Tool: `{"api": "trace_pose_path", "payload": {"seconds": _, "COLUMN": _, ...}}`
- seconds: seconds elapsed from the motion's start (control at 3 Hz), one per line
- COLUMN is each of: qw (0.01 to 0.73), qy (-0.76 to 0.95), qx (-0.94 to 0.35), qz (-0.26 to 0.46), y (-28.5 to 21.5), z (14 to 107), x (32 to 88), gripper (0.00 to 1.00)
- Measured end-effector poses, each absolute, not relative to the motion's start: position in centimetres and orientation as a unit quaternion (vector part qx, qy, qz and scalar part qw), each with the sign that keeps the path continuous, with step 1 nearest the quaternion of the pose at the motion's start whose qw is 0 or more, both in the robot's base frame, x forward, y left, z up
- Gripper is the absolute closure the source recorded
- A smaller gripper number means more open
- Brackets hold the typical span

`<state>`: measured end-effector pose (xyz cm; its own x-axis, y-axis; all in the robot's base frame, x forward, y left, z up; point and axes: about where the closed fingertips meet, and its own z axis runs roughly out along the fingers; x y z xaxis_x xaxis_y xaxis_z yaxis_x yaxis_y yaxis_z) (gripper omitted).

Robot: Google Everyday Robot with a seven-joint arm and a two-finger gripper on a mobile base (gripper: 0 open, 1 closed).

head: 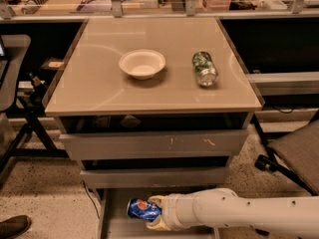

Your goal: Pick pepsi can from bottom drawer and place on counter

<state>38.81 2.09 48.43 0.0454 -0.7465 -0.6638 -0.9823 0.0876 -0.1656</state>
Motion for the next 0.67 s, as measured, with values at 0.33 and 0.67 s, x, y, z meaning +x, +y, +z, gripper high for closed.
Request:
{"api": "trace_pose_path", "payload": {"seconds": 0.33, "qw": 0.324, "qy": 0.658, "qx": -0.656, "qz": 0.177, "y": 2.47, "z": 49.66, "x": 39.1, "gripper": 1.0}}
{"api": "trace_pose_path", "payload": {"seconds": 0.67, "qw": 0.324, "qy": 0.655, "qx": -0.658, "qz": 0.179, "y": 2.76, "z": 50.29, "x": 39.2, "gripper": 1.0}}
